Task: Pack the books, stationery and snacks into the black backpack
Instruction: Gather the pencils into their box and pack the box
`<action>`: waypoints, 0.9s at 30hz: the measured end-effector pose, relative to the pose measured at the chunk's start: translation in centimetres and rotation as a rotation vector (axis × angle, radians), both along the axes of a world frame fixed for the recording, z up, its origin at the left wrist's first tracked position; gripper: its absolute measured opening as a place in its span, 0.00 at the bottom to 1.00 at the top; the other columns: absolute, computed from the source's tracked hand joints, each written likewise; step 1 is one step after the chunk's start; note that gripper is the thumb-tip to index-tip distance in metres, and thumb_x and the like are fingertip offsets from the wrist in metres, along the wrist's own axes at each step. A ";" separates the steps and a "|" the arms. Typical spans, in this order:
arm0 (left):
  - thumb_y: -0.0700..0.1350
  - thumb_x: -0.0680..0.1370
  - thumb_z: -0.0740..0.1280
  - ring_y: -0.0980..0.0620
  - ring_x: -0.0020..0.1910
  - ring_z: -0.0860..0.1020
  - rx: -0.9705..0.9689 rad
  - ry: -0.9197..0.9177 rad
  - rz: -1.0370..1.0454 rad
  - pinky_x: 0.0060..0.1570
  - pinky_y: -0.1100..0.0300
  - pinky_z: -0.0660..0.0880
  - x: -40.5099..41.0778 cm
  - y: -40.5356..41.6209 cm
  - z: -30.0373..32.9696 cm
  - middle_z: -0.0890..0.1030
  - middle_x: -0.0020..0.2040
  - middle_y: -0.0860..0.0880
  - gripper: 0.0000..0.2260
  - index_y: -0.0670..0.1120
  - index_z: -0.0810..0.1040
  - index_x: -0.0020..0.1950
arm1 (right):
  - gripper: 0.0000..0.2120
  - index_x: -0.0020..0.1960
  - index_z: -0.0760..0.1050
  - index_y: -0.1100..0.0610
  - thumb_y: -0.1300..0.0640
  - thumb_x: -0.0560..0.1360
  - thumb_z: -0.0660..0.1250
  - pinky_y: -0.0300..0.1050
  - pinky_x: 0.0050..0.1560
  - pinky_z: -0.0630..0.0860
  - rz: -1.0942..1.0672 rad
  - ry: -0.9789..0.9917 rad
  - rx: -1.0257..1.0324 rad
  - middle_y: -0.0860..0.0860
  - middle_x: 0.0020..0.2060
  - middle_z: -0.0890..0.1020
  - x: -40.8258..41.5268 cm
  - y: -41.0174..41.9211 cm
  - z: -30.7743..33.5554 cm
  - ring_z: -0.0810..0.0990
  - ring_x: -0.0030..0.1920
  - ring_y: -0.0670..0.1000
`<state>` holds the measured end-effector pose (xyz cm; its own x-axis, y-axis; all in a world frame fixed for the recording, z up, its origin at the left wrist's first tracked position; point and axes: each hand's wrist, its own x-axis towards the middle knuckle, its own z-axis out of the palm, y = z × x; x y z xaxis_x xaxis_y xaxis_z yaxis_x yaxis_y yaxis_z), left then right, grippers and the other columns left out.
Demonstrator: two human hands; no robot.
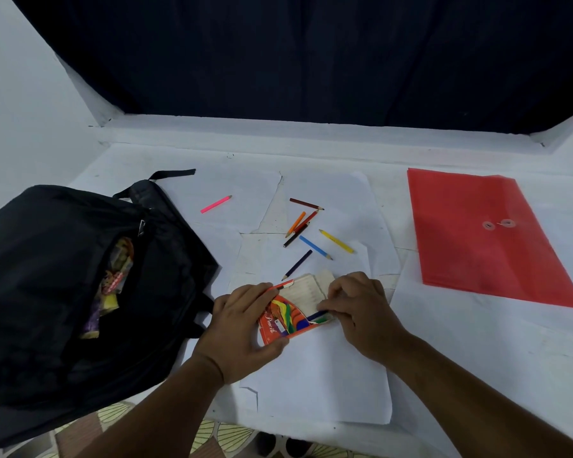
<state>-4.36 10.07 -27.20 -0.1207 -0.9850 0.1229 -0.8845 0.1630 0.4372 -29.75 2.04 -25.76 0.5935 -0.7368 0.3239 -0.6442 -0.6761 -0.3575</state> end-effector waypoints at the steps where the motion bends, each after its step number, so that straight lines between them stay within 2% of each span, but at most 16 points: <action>1: 0.75 0.73 0.57 0.59 0.71 0.66 0.002 0.001 0.001 0.71 0.55 0.60 0.0 0.0 0.0 0.69 0.73 0.58 0.37 0.55 0.65 0.76 | 0.08 0.48 0.86 0.52 0.57 0.72 0.70 0.42 0.49 0.71 0.004 -0.007 0.004 0.49 0.46 0.81 0.1 0.1 0.0 0.78 0.52 0.53; 5: 0.75 0.73 0.58 0.62 0.71 0.65 -0.001 0.007 0.006 0.70 0.58 0.57 -0.1 0.1 0.1 0.69 0.73 0.59 0.37 0.56 0.65 0.76 | 0.08 0.49 0.87 0.48 0.57 0.71 0.74 0.43 0.50 0.72 0.018 -0.009 0.069 0.46 0.49 0.80 0.4 -0.1 0.1 0.76 0.55 0.52; 10: 0.74 0.73 0.59 0.63 0.71 0.64 -0.002 0.007 0.005 0.71 0.58 0.57 -0.1 0.1 0.2 0.68 0.74 0.60 0.36 0.56 0.65 0.76 | 0.10 0.53 0.84 0.45 0.49 0.72 0.75 0.43 0.56 0.71 -0.052 -0.004 0.196 0.42 0.55 0.75 0.4 -1.5 1.2 0.68 0.58 0.43; 12: 0.73 0.73 0.60 0.64 0.70 0.63 -0.004 0.014 0.007 0.71 0.58 0.57 -0.1 0.1 0.3 0.69 0.74 0.59 0.36 0.56 0.66 0.76 | 0.09 0.54 0.82 0.49 0.54 0.73 0.74 0.39 0.56 0.73 -0.078 -0.113 0.278 0.43 0.54 0.74 0.2 -2.6 2.0 0.70 0.59 0.45; 14: 0.73 0.73 0.60 0.65 0.70 0.62 -0.004 0.015 0.011 0.70 0.59 0.56 -0.2 0.1 0.3 0.69 0.74 0.59 0.36 0.56 0.66 0.75 | 0.09 0.55 0.81 0.52 0.59 0.75 0.71 0.36 0.54 0.75 -0.148 -0.195 0.291 0.46 0.54 0.77 0.4 -3.9 2.4 0.75 0.58 0.46; 17: 0.73 0.73 0.61 0.64 0.71 0.62 0.001 0.001 0.008 0.70 0.62 0.53 -0.1 0.2 0.2 0.68 0.75 0.59 0.36 0.56 0.65 0.76 | 0.10 0.59 0.81 0.55 0.57 0.79 0.68 0.33 0.51 0.74 -0.295 -0.184 0.290 0.51 0.57 0.82 1.5 -5.7 2.6 0.80 0.51 0.46; 20: 0.72 0.73 0.63 0.66 0.71 0.60 -0.002 0.007 0.009 0.70 0.62 0.52 -0.1 0.1 0.2 0.68 0.75 0.59 0.36 0.56 0.65 0.76 | 0.14 0.63 0.80 0.57 0.53 0.79 0.69 0.34 0.53 0.73 -0.394 -0.120 0.334 0.52 0.58 0.82 2.8 -6.7 2.2 0.81 0.54 0.48; 23: 0.72 0.73 0.63 0.66 0.71 0.59 -0.001 0.001 0.009 0.70 0.63 0.51 -0.1 0.2 0.2 0.67 0.75 0.60 0.35 0.57 0.65 0.76 | 0.13 0.58 0.82 0.57 0.52 0.77 0.71 0.35 0.50 0.74 -0.431 -0.096 0.318 0.52 0.54 0.83 3.2 -7.2 1.7 0.81 0.49 0.47; 27: 0.72 0.73 0.63 0.65 0.72 0.61 0.006 0.009 0.016 0.70 0.63 0.52 -0.1 0.2 0.2 0.67 0.75 0.61 0.36 0.57 0.64 0.76 | 0.07 0.52 0.83 0.57 0.54 0.78 0.69 0.33 0.44 0.72 -0.444 -0.059 0.290 0.52 0.48 0.84 3.4 -7.1 1.7 0.77 0.43 0.45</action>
<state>-4.43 10.28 -27.03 -0.1035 -0.9877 0.1176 -0.8828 0.1457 0.4466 -26.36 -5.06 -24.04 0.1910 -0.9772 0.0930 -0.8190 -0.2108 -0.5337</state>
